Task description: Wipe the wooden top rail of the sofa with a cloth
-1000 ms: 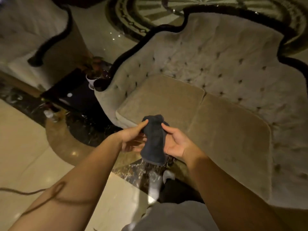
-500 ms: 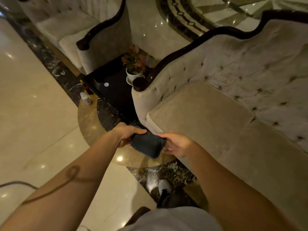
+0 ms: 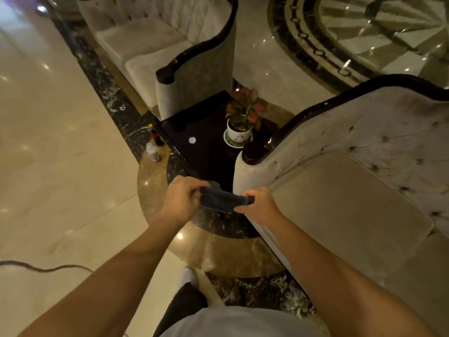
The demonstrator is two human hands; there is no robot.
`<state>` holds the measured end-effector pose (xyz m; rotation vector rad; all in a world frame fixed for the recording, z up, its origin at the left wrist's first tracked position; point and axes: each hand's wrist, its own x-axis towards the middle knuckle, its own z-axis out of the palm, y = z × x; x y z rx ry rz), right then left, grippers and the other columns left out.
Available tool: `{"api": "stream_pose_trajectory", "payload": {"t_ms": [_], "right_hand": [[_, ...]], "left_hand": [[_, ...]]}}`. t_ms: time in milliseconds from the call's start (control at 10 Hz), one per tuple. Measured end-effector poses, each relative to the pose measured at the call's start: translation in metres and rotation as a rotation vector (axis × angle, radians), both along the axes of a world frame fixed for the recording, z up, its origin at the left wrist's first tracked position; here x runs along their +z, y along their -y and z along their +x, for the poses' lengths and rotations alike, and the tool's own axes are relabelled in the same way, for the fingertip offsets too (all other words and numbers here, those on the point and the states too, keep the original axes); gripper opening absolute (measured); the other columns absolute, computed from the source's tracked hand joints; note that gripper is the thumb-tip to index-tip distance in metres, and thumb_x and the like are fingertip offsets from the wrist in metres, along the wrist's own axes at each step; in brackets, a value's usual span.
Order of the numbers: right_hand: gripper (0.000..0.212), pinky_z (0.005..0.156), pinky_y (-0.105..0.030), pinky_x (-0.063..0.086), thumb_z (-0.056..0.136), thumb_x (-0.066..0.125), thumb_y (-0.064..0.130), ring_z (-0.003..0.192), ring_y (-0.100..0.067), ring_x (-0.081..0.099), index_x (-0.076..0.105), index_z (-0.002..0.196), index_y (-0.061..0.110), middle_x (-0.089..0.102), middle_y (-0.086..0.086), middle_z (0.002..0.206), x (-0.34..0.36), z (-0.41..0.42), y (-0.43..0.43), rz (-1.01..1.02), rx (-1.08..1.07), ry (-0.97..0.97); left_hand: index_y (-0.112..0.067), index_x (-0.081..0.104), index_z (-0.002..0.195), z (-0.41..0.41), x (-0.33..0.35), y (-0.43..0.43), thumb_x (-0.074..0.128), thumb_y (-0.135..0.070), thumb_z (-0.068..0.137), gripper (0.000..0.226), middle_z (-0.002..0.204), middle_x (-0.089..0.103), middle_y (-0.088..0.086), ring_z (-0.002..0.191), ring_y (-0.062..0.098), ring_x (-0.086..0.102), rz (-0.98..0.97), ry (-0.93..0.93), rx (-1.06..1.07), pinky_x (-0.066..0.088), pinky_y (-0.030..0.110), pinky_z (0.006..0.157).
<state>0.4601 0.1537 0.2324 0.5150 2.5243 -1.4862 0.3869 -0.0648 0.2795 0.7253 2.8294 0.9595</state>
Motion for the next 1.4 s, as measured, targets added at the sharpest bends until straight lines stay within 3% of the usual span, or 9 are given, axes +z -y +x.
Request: {"api": "stream_pose_trajectory", "payload": {"t_ms": [100, 200, 300, 400, 600, 700, 900, 1100, 1400], "right_hand": [[0.019, 0.074, -0.033, 0.048, 0.073, 0.084, 0.023, 0.084, -0.022, 0.063, 0.065, 0.071, 0.027, 0.066, 0.001, 0.08, 0.001, -0.043, 0.017, -0.131, 0.004, 0.016], [0.033, 0.079, -0.036, 0.056, 0.07, 0.085, 0.026, 0.107, -0.032, 0.068, 0.075, 0.101, 0.021, 0.076, -0.007, 0.107, 0.001, -0.085, 0.027, -0.815, -0.292, 0.075], [0.051, 0.088, -0.045, 0.056, 0.077, 0.08, 0.027, 0.115, -0.034, 0.065, 0.066, 0.124, 0.016, 0.069, -0.014, 0.125, -0.005, -0.125, 0.041, -1.123, -0.495, 0.149], [0.04, 0.094, -0.048, 0.053, 0.091, 0.065, 0.026, 0.114, -0.034, 0.066, 0.064, 0.128, 0.013, 0.067, -0.015, 0.128, -0.022, -0.158, 0.048, -1.216, -0.584, 0.261], [0.035, 0.103, -0.056, 0.047, 0.092, 0.061, 0.002, 0.113, -0.037, 0.066, 0.062, 0.126, 0.01, 0.069, -0.018, 0.123, -0.102, -0.224, 0.036, -1.189, -0.775, 0.326], [0.037, 0.106, -0.057, 0.044, 0.096, 0.051, -0.001, 0.117, -0.037, 0.062, 0.057, 0.131, 0.009, 0.064, -0.019, 0.131, -0.165, -0.263, 0.022, -1.167, -0.899, 0.385], [0.042, 0.092, -0.054, 0.05, 0.1, 0.043, -0.001, 0.119, -0.041, 0.057, 0.048, 0.14, 0.012, 0.056, -0.022, 0.137, -0.276, -0.313, 0.013, -1.138, -1.146, 0.474], [0.048, 0.092, -0.026, 0.04, 0.095, 0.055, 0.005, 0.126, -0.038, 0.05, 0.039, 0.14, -0.002, 0.047, -0.026, 0.141, -0.347, -0.34, 0.001, -0.176, -0.97, 0.531], [0.069, 0.118, -0.044, 0.023, 0.094, 0.057, 0.026, 0.15, -0.036, 0.009, 0.025, 0.154, 0.017, 0.005, -0.016, 0.165, -0.301, -0.33, 0.057, 0.252, -0.277, 0.663]], "left_hand": [[-0.03, 0.078, 0.089, -0.055, 0.004, 0.021, 0.065, -0.003, 0.084, 0.031, 0.117, 0.064, -0.017, 0.117, -0.001, 0.053, 0.209, 0.26, 0.07, 0.047, 0.029, 0.102], [-0.036, 0.076, 0.087, -0.109, 0.02, 0.033, 0.065, -0.013, 0.088, 0.026, 0.089, 0.075, -0.014, 0.098, 0.007, 0.069, 0.561, 0.746, 0.112, 0.058, 0.021, 0.077], [-0.028, 0.069, 0.103, -0.156, 0.018, 0.023, 0.064, -0.031, 0.09, 0.014, 0.105, 0.071, 0.0, 0.107, 0.026, 0.065, 0.593, 1.055, 0.241, 0.057, 0.035, 0.086], [-0.015, 0.059, 0.119, -0.194, -0.005, 0.005, 0.068, -0.035, 0.087, 0.039, 0.124, 0.06, 0.01, 0.113, 0.03, 0.057, 0.427, 1.337, 0.327, 0.046, 0.045, 0.102], [-0.017, 0.066, 0.114, -0.28, -0.093, -0.025, 0.07, 0.005, 0.078, 0.043, 0.113, 0.065, 0.008, 0.1, 0.024, 0.059, 0.192, 1.24, 0.42, 0.05, 0.045, 0.094], [-0.025, 0.068, 0.094, -0.327, -0.157, -0.044, 0.076, 0.0, 0.076, 0.033, 0.098, 0.07, 0.007, 0.074, 0.016, 0.059, 0.018, 1.094, 0.362, 0.054, 0.046, 0.087], [-0.015, 0.072, 0.102, -0.382, -0.286, -0.086, 0.076, -0.006, 0.078, 0.026, 0.086, 0.069, -0.003, 0.074, 0.009, 0.061, -0.11, 1.016, 0.271, 0.05, 0.026, 0.078], [-0.023, 0.066, 0.124, -0.416, -0.369, -0.095, 0.066, -0.006, 0.085, 0.043, 0.123, 0.069, 0.002, 0.112, 0.02, 0.063, -0.197, 0.788, 0.296, 0.049, 0.033, 0.102], [-0.031, 0.036, 0.148, -0.396, -0.336, -0.043, 0.06, -0.015, 0.088, 0.067, 0.147, 0.047, 0.009, 0.131, 0.033, 0.047, -0.622, 0.73, -0.294, 0.042, 0.042, 0.106]]}}
